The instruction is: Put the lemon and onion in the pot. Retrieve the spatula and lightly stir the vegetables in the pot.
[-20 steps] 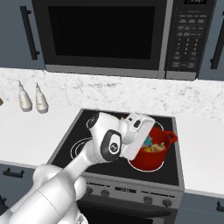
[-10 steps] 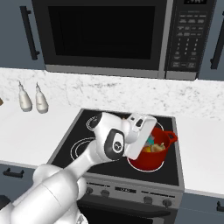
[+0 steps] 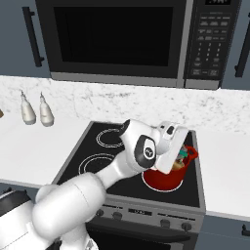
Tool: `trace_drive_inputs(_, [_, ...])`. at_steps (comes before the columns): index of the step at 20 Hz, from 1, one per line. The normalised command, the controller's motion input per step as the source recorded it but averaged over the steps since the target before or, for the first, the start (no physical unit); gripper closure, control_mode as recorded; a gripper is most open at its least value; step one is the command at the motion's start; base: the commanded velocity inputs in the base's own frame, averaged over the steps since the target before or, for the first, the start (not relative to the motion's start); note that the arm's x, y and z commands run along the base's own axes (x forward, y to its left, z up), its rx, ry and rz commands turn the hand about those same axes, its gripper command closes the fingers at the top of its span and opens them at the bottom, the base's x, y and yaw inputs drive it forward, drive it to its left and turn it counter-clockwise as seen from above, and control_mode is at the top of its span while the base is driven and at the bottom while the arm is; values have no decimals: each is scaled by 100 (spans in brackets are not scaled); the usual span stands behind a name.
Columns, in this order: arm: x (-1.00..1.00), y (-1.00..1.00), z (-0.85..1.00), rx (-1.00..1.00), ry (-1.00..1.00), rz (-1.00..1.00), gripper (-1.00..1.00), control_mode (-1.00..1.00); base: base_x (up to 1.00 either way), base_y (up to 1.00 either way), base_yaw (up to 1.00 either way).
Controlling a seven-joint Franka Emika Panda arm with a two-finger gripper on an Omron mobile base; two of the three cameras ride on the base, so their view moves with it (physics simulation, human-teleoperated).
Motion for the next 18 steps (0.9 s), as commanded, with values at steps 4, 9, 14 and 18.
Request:
trace_drive_inputs(4, [7, -33, 2, -12, 7, 0, 100, -100, 0, 0, 0])
trace_drive_inputs(9, [0, -10, -2, -16, 0, 0, 100, -100, 0, 0, 0])
trace_drive_inputs(14, [10, 0, 0, -21, 0, 3, 100, -100, 0, 0, 0])
trace_drive_inputs(18, [7, 0, 0, -19, 2, 10, 100, -100, 0, 0, 0])
